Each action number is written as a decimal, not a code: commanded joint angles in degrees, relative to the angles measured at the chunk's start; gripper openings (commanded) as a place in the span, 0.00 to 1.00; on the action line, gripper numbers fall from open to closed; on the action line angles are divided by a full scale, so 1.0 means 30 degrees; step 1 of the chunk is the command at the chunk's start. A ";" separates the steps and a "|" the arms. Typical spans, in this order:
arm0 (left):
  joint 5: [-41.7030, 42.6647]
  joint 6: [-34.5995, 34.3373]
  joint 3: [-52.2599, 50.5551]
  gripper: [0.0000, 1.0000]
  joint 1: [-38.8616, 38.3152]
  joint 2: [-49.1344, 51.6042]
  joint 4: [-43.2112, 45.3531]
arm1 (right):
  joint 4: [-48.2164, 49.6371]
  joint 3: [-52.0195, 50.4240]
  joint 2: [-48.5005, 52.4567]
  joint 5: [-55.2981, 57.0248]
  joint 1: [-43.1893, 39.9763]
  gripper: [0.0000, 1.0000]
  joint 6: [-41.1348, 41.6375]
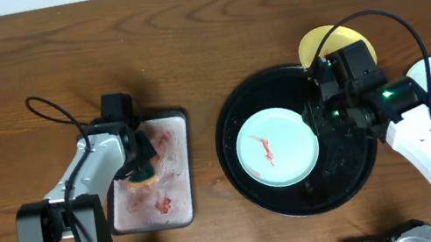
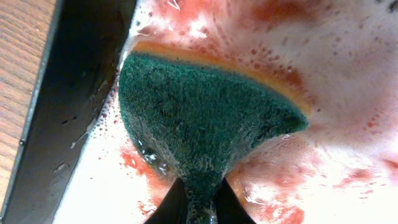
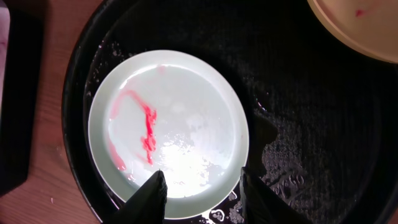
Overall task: Clean dirty plates on tray and stack at the side
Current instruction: 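Grasp the sponge with the left gripper and lift it, then scrub the second mint plate with the sponge while right gripper holds it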
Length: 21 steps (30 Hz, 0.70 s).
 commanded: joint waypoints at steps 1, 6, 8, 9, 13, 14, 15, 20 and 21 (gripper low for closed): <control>0.2732 0.1217 0.0386 0.08 0.0015 0.0328 -0.1326 | -0.0051 0.0066 -0.0015 -0.0204 -0.0029 0.36 0.0219; 0.3585 0.2368 0.2637 0.07 -0.0022 -0.2113 -0.3643 | -0.0546 -0.0007 0.0080 0.0619 -0.0051 0.37 0.2171; 0.3585 0.2572 0.3468 0.07 -0.0044 -0.3075 -0.4473 | -0.0801 -0.0197 0.0408 0.1100 -0.0124 0.37 0.3024; 0.3577 0.2659 0.3789 0.07 -0.0080 -0.3483 -0.4794 | -0.0772 -0.0313 0.0605 0.1086 -0.0189 0.36 0.3198; 0.3592 0.2834 0.4772 0.07 -0.0379 -0.5064 -0.5421 | -0.0197 -0.0984 0.2084 0.0721 -0.0809 0.26 0.3563; 0.3679 0.2834 0.4940 0.07 -0.0568 -0.5421 -0.5479 | -0.0051 -0.1115 0.2543 0.0415 -0.0998 0.25 0.3388; 0.3978 0.2834 0.5027 0.07 -0.0750 -0.5712 -0.5472 | 0.0124 -0.1224 0.3045 -0.0087 -0.1166 0.24 0.2929; 0.6025 0.2739 0.5056 0.07 -0.2506 -0.6346 -0.5253 | 0.1071 -0.1282 0.5683 -0.0816 -0.1690 0.22 0.2200; 0.6062 0.2484 0.5056 0.07 -0.3053 -0.6244 -0.5246 | 0.1319 -0.1282 0.6186 -0.0954 -0.1756 0.21 0.2193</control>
